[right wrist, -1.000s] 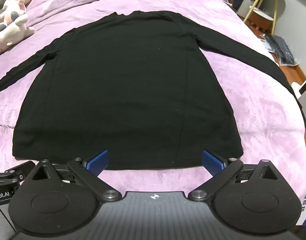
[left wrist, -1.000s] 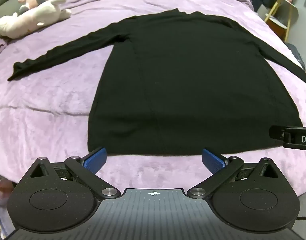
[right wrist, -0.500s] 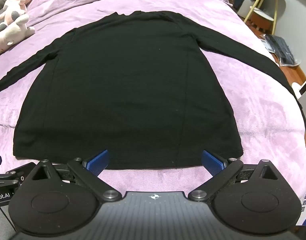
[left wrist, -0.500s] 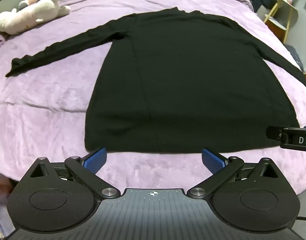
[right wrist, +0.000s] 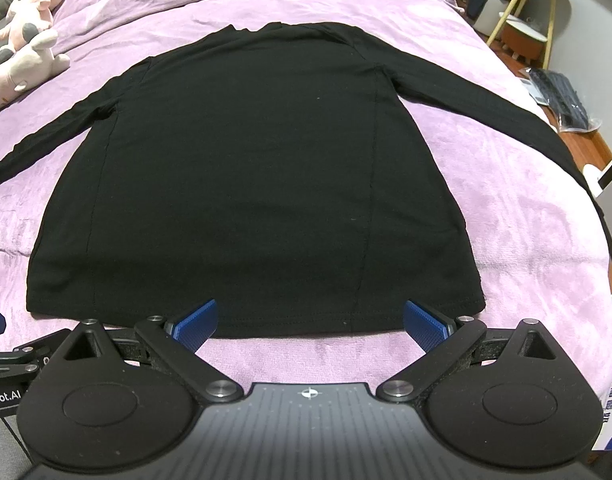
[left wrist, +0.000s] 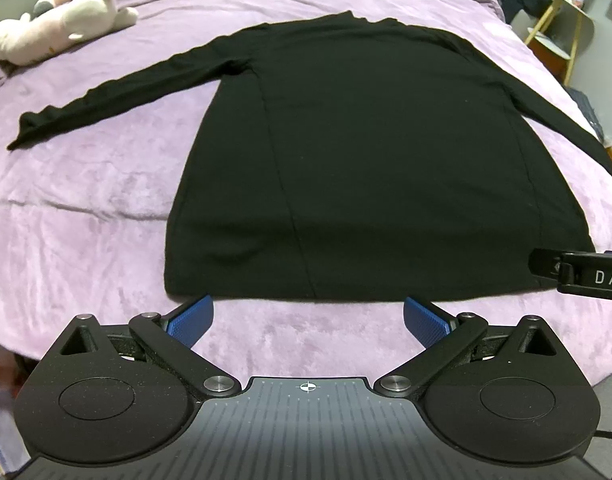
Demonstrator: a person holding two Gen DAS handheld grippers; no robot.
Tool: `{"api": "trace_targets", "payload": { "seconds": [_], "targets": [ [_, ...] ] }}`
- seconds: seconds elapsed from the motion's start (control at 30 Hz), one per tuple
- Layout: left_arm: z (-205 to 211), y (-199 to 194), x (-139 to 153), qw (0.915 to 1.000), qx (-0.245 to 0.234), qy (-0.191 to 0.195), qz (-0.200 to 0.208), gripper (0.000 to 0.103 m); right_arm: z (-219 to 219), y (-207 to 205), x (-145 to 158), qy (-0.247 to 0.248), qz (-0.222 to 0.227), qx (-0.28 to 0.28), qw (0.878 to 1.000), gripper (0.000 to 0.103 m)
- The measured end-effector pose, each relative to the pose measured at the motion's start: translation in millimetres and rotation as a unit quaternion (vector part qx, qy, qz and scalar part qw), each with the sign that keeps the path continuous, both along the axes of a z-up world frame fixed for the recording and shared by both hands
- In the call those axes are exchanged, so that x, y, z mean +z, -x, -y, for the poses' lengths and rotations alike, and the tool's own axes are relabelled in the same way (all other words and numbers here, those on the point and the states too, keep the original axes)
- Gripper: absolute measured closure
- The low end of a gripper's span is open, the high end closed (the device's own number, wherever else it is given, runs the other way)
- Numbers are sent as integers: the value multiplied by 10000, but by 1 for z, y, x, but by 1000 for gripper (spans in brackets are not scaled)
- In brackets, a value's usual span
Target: Fold small clothes
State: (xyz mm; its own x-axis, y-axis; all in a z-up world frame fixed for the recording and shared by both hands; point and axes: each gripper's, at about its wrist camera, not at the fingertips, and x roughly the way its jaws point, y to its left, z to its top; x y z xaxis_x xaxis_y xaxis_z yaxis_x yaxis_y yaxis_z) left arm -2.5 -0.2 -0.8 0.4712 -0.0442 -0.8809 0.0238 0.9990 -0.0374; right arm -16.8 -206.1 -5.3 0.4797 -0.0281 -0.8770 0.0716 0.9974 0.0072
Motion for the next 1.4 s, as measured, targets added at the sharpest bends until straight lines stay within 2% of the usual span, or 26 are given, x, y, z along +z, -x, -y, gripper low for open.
{"api": "trace_targets", "payload": {
  "seconds": [1.4],
  "targets": [
    [2,2,0,9999,-2,83,-67,0,3,2,1,-26,25,-41,10000,4]
  ]
}}
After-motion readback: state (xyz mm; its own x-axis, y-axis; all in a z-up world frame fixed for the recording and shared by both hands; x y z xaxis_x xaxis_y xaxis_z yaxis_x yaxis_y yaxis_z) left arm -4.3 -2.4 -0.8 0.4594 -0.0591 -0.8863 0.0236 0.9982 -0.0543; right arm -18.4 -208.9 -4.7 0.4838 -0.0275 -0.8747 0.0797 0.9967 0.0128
